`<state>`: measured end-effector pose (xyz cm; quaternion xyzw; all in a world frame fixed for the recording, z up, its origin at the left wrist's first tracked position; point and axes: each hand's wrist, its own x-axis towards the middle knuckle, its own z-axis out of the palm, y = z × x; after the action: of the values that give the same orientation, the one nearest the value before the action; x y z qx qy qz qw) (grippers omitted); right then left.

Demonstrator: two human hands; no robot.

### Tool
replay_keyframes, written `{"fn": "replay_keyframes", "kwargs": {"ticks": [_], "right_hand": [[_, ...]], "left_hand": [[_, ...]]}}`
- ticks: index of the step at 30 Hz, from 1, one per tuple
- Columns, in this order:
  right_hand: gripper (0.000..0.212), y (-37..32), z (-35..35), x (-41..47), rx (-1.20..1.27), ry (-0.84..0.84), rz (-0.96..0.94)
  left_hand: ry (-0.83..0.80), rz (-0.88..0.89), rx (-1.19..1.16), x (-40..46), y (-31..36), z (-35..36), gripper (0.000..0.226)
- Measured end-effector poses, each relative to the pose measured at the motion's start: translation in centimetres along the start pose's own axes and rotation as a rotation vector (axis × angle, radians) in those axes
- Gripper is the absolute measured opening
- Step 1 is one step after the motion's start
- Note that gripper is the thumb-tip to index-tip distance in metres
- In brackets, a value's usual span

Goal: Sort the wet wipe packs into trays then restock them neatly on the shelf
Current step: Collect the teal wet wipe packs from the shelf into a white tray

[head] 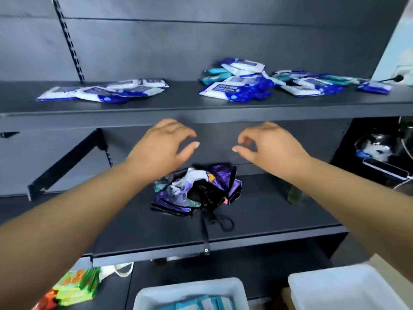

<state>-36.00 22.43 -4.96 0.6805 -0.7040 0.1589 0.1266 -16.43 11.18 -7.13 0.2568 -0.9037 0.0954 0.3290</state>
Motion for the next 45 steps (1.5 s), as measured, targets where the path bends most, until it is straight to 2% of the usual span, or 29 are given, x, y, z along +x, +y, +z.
{"fn": "replay_keyframes", "kwargs": {"ticks": [2,4,8,13,22,27,30,36,41,45], "right_hand": [[0.029,0.6,-2.6,0.7,-0.015,0.059,0.016],[0.027,1.6,-4.3,1.6,0.003,0.122,0.047],[0.027,4.6,-5.5,3.4,0.029,0.151,0.103],[0.027,10.1,-4.1,7.0,0.098,0.096,0.174],[0.031,21.9,-1.3,17.8,0.241,0.047,0.189],[0.039,26.9,-0.4,23.0,0.361,-0.107,0.239],[0.042,28.1,0.1,25.1,0.445,-0.164,0.248],[0.045,28.2,1.4,26.6,0.599,-0.289,0.14],[0.054,29.1,1.7,26.4,0.665,-0.331,0.196],[0.057,28.9,1.7,26.1,0.661,-0.38,0.176]], "left_hand": [[0.05,-0.005,-0.026,2.0,0.1,-1.1,0.048],[0.024,-0.05,-0.047,3.7,0.5,-1.5,0.049],[-0.038,-0.106,-0.07,6.8,1.2,0.0,0.034],[-0.101,-0.145,-0.04,11.5,2.3,2.5,0.037],[-0.159,-0.288,0.017,22.4,2.8,8.6,0.043],[-0.287,-0.27,0.064,27.8,2.4,11.2,0.051],[-0.346,-0.274,0.089,31.7,1.3,12.8,0.055],[-0.451,-0.35,0.144,37.5,0.2,16.8,0.064],[-0.464,-0.303,0.246,37.4,-0.1,17.9,0.05],[-0.503,-0.399,0.243,34.0,-2.1,16.3,0.053]]}}
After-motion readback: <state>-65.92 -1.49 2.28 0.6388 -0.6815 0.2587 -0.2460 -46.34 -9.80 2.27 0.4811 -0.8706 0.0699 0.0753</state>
